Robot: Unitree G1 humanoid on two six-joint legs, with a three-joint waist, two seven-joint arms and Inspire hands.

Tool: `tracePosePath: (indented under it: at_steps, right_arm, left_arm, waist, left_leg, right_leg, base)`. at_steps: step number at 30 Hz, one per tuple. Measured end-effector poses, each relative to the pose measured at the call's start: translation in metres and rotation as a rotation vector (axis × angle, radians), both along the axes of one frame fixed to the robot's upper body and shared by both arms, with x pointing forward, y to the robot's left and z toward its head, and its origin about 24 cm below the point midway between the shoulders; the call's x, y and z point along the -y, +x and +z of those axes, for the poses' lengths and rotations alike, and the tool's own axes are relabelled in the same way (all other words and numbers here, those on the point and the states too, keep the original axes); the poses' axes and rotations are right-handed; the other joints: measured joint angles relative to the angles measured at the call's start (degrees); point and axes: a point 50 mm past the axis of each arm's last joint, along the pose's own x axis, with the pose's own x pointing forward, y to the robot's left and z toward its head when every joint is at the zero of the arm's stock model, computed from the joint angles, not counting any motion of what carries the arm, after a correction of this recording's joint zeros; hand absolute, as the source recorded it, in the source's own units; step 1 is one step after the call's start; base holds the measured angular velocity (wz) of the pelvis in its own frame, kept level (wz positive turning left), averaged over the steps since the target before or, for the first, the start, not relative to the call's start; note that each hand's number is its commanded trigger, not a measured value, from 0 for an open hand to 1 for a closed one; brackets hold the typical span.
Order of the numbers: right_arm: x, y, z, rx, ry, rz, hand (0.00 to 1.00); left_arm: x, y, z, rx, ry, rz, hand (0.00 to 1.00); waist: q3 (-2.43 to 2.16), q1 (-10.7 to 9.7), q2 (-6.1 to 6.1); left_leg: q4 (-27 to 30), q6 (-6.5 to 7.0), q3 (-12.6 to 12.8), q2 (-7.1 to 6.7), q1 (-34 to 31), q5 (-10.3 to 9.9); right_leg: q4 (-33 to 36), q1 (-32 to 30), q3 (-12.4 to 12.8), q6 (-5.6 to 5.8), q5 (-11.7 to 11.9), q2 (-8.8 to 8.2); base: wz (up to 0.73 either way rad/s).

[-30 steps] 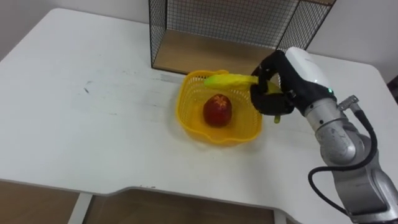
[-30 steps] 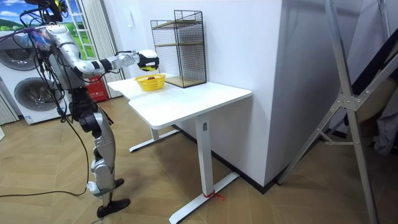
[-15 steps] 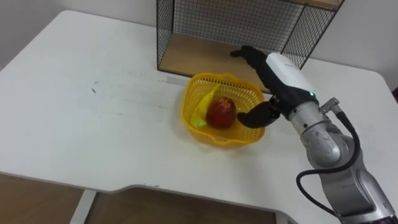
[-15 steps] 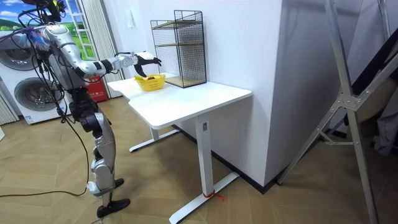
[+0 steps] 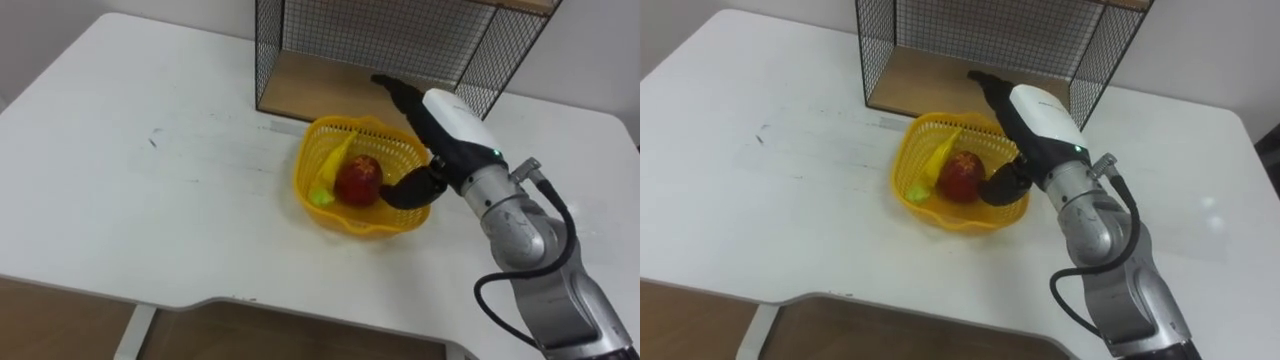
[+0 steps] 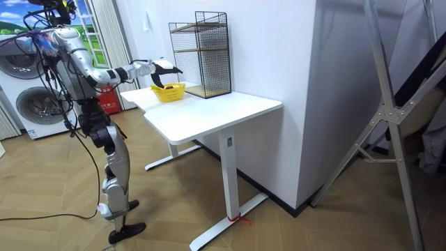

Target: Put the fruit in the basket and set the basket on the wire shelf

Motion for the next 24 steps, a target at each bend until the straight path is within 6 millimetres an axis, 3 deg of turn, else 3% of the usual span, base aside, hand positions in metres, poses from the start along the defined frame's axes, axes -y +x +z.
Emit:
tracePosePath:
  at_steps: [8,16,17,22,24]
  right_arm:
    - [0.002,0.000,0.000,0.002,0.007,-0.007,0.00]
    - [0.007,0.000,0.003,0.016,0.221,-0.038,0.00]
    - [0.012,0.000,0.004,0.023,0.264,-0.056,0.00]
    - [0.050,-0.010,0.005,0.090,0.438,-0.224,0.00]
    - [0.061,-0.013,0.008,0.137,0.490,-0.283,0.00]
  left_arm:
    - [0.001,-0.002,-0.001,-0.007,-0.002,0.004,0.00]
    - [-0.002,-0.021,-0.004,-0.044,0.015,0.044,0.00]
    - [-0.002,-0.027,-0.005,-0.056,0.017,0.067,0.00]
    - [-0.008,-0.061,-0.007,-0.096,0.023,0.238,0.00]
    - [-0.010,-0.069,-0.007,-0.097,0.031,0.294,0.00]
  waist:
    - [-0.22,-0.3,0.65]
    - [-0.62,-1.7,1.17]
    - [-0.49,-2.2,1.71]
    - [-1.13,-3.4,2.86]
    - [-1.04,-4.1,3.32]
  left_leg:
    - [0.0,0.00,0.0,0.01,0.4,0.0]
    - [0.5,0.00,-0.3,-0.02,0.4,0.0]
    - [0.5,0.00,-0.1,-0.02,0.5,0.0]
    - [0.0,0.01,-0.3,-0.07,0.6,0.0]
    - [0.0,0.01,-0.3,-0.06,0.7,0.0]
  right_leg:
    - [0.0,0.3,0.6,0.00,0.0,-0.01]
    - [0.0,0.7,-0.2,0.00,0.0,-0.05]
    - [0.0,1.0,-0.3,0.00,0.0,-0.08]
    - [0.1,1.4,-0.7,0.02,0.0,-0.17]
    - [0.1,1.5,-0.7,0.02,0.0,-0.15]
  base:
    - [-0.01]
    - [0.02]
    - [0.08]
    - [0.03]
    - [0.00]
